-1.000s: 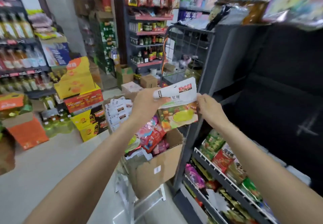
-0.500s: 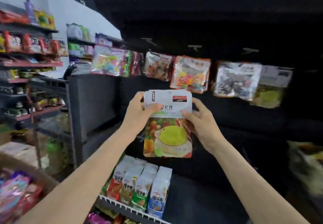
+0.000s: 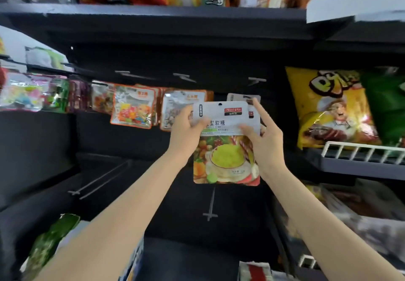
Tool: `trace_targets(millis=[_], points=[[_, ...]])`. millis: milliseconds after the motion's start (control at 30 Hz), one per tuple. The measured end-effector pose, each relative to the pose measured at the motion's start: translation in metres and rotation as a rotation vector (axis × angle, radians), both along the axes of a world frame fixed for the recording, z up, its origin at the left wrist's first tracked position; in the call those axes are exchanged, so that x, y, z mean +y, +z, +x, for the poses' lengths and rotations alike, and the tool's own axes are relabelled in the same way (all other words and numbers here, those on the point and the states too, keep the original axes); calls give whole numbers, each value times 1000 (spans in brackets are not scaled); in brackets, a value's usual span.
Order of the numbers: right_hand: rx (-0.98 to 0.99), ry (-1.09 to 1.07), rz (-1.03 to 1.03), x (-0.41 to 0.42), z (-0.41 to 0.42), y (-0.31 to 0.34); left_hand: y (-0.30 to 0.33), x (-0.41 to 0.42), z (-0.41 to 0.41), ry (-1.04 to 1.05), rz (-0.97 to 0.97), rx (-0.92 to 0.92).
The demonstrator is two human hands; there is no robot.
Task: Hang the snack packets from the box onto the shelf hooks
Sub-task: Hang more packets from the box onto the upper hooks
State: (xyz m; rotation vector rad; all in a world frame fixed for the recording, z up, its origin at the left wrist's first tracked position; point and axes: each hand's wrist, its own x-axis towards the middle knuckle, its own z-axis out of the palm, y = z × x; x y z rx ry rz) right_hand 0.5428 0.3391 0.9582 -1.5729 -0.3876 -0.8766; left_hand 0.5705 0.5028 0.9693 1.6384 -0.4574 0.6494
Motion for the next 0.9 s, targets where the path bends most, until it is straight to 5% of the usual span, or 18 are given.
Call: trace_targets(millis=[333, 900], points=[[44, -94, 118, -32, 26, 23, 20, -28, -5, 247, -65, -93], [-129, -333, -93, -40, 30, 24, 23, -31, 5, 500, 2, -188]])
